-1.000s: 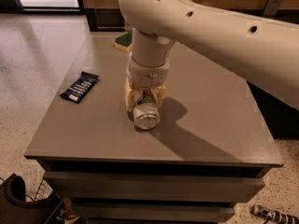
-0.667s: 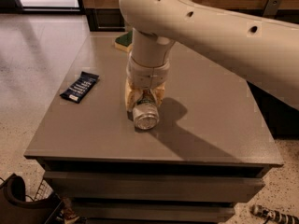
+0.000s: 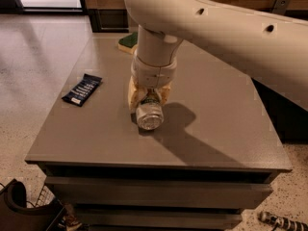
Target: Place 7up can upright
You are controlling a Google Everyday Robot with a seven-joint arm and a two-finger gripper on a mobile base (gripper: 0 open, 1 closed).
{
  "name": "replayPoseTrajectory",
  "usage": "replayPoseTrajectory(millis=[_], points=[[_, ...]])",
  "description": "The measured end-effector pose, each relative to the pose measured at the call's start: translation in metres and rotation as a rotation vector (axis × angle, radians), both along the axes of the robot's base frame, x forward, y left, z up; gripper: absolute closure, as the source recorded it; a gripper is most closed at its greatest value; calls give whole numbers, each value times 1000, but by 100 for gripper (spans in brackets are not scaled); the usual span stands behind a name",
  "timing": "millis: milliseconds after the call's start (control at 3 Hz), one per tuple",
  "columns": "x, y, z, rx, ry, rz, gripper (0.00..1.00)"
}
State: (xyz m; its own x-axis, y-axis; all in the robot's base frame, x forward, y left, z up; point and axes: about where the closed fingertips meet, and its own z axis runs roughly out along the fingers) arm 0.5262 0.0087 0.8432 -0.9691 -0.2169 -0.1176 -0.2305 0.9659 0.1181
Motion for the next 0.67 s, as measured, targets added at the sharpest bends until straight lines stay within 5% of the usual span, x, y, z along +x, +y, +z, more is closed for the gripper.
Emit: replayPoseTrajectory(millis=[667], points=[[5, -29, 63, 101, -283, 32, 100]])
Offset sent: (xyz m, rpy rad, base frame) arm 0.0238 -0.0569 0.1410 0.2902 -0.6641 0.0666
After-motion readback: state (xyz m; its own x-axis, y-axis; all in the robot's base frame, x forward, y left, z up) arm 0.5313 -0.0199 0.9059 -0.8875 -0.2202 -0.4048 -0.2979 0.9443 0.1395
